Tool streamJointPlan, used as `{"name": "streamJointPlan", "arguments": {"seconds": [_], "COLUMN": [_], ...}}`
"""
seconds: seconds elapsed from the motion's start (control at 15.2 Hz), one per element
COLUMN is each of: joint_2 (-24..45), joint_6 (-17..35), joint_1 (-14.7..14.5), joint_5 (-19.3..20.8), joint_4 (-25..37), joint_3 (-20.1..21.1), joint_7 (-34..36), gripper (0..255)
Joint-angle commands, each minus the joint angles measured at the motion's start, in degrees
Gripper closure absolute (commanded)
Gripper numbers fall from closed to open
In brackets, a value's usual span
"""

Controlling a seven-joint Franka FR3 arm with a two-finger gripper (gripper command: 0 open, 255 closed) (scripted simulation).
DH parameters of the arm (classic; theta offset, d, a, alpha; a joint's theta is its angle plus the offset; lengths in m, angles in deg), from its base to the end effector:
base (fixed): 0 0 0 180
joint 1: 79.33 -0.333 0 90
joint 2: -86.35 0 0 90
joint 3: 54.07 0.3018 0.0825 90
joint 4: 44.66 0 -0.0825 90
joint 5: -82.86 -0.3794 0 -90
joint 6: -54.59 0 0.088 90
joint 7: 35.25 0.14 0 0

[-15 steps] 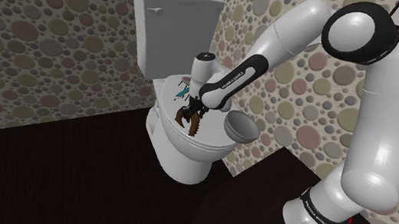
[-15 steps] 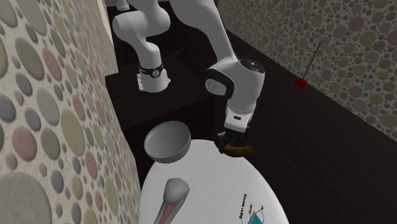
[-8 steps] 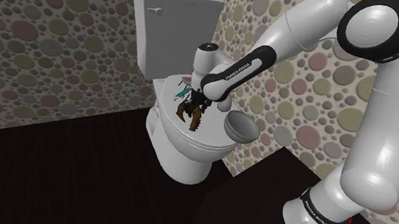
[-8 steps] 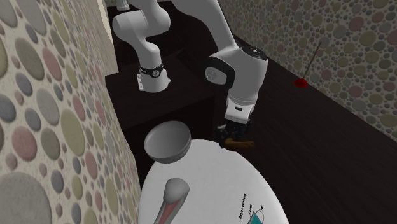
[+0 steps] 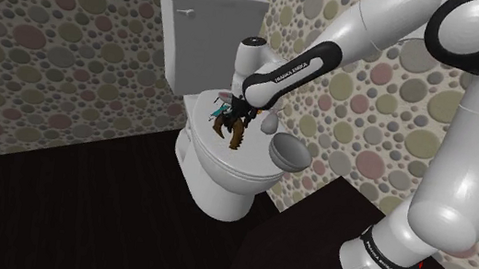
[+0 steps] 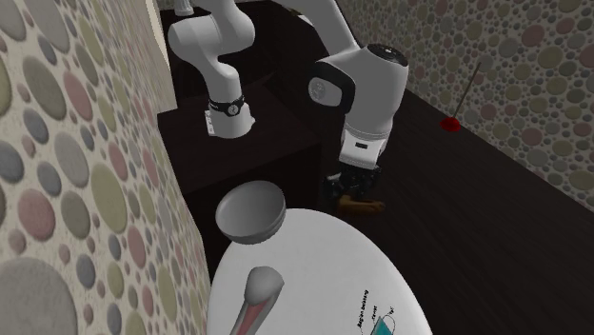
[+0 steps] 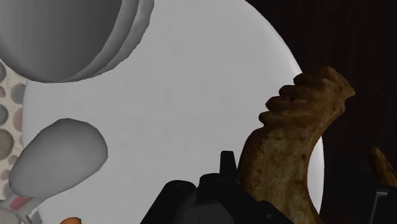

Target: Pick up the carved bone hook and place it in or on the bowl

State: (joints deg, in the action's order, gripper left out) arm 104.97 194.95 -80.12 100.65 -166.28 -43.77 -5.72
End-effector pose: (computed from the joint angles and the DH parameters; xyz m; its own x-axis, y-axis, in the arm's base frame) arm 0.5606 0.1046 0.2172 0.9938 -0.0882 0.0671 -0.0961 -0.9875 0.1250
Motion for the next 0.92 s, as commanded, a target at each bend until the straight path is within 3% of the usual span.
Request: {"name": "streamJointPlan", "arguments": {"seconds": [0.0, 0.53, 0.86], "joint_2": [-1.3, -5.1, -12.2], "joint_6": [-1.4, -5.9, -2.4], "joint_1": [0.2, 0.6, 4.4], "joint_5": [-0.7, -2.8, -4.5], "joint_4": [0.2, 1.1, -8.4], "joint_3": [0.3, 1.1, -0.5], "joint_7": [-0.6, -2.5, -8.4], "gripper": [255, 255, 255]}}
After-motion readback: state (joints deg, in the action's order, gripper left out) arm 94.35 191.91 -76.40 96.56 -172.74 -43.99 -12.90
